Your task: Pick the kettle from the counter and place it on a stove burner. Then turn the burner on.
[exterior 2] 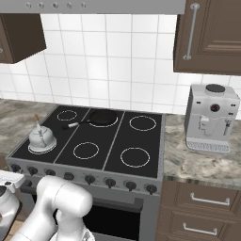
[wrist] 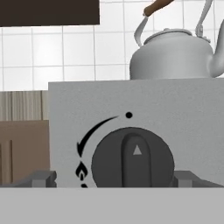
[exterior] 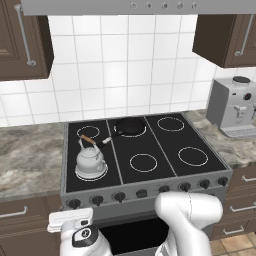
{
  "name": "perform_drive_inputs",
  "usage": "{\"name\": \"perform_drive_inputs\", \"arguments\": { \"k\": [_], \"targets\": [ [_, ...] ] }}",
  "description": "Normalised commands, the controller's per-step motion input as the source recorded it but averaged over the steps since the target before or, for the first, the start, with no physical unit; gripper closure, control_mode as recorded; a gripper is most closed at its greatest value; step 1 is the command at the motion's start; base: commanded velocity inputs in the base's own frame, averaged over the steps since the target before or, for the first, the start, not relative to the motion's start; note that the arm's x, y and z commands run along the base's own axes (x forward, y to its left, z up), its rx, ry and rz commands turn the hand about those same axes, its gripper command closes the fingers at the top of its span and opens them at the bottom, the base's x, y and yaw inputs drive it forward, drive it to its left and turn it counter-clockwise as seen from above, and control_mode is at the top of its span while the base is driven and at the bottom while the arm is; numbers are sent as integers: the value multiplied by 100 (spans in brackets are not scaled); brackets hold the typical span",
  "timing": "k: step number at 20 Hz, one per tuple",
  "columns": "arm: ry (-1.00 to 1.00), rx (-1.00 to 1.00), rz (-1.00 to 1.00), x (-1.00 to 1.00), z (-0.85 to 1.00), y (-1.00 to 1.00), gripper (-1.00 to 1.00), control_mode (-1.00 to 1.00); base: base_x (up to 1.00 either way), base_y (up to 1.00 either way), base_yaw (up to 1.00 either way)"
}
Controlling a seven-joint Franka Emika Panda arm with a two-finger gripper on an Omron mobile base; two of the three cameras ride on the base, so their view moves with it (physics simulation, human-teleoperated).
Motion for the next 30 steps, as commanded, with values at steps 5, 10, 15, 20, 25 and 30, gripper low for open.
{"name": "perform_drive_inputs", "arguments": {
  "k": [5,10,15,20,25,30],
  "targets": [
    [0,0,0,0,0,0,100,-100,0,0,0],
    [0,0,0,0,0,0,100,-100,0,0,0],
    [0,0,0,0,0,0,100,-100,0,0,0],
    [0,0,0,0,0,0,100,-100,0,0,0],
    [0,-4,12,0,0,4,100,-100,0,0,0],
    [1,-16,27,0,-5,17,100,-100,0,0,0]
  ]
}}
